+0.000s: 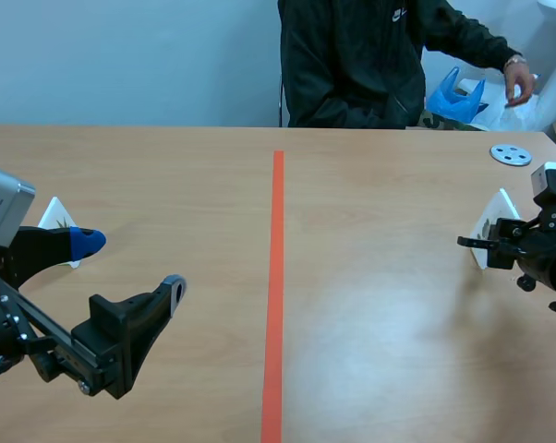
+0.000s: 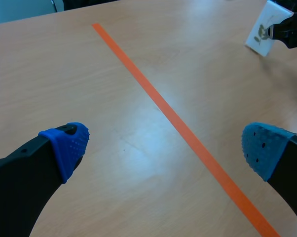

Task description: Sort the leaf by its shape. The table is split by an orange tape line. A compound leaf with several leaflets goes to the left side, a simple leaf with one blade goes to the right side. Return to the home posture when a red brick is placed on the table.

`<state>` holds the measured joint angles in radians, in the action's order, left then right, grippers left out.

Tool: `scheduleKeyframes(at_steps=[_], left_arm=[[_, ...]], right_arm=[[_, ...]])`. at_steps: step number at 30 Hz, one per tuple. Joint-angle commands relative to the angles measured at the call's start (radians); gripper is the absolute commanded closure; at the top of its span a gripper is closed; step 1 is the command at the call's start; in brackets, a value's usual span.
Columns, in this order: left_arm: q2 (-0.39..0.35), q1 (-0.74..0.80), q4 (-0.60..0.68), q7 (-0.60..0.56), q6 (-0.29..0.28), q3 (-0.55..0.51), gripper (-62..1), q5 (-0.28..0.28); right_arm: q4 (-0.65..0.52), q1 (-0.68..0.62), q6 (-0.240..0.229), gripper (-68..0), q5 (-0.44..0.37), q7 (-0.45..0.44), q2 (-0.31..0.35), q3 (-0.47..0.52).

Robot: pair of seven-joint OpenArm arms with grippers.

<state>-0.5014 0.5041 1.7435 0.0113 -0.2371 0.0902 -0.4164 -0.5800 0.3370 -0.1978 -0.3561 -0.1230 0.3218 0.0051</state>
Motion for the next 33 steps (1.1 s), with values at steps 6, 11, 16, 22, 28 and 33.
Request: scheduleKeyframes(at_steps=[6, 11, 16, 22, 28, 33], left_arm=[[0.003, -0.003, 0.023, -0.014, -0.002, -0.003, -62.3, -0.009], [0.002, -0.003, 0.023, -0.014, -0.002, -0.003, -62.3, -0.009], [0.002, -0.003, 0.023, -0.013, -0.002, -0.003, -62.3, -0.009], [0.002, -0.003, 0.023, -0.013, -0.002, -0.003, -62.3, -0.009], [0.002, -0.003, 0.023, -0.011, -0.002, -0.003, -62.3, -0.009], [0.002, -0.003, 0.023, -0.010, -0.003, -0.003, -62.3, -0.009]], right_arm=[[-0.050, 0.017, -0.048, -36.5, -0.014, -0.010, 0.034, 0.000], [-0.144, -0.002, -0.163, -42.3, -0.055, 0.038, 0.085, 0.005], [-0.319, -0.081, -0.238, -49.4, -0.143, 0.125, 0.145, 0.049], [-0.545, -0.230, -0.254, -62.8, -0.270, 0.212, 0.204, 0.120], [-0.794, -0.428, -0.327, -65.7, -0.357, 0.283, 0.221, 0.214], [-1.013, -0.627, -0.328, -65.7, -0.401, 0.313, 0.201, 0.259]])
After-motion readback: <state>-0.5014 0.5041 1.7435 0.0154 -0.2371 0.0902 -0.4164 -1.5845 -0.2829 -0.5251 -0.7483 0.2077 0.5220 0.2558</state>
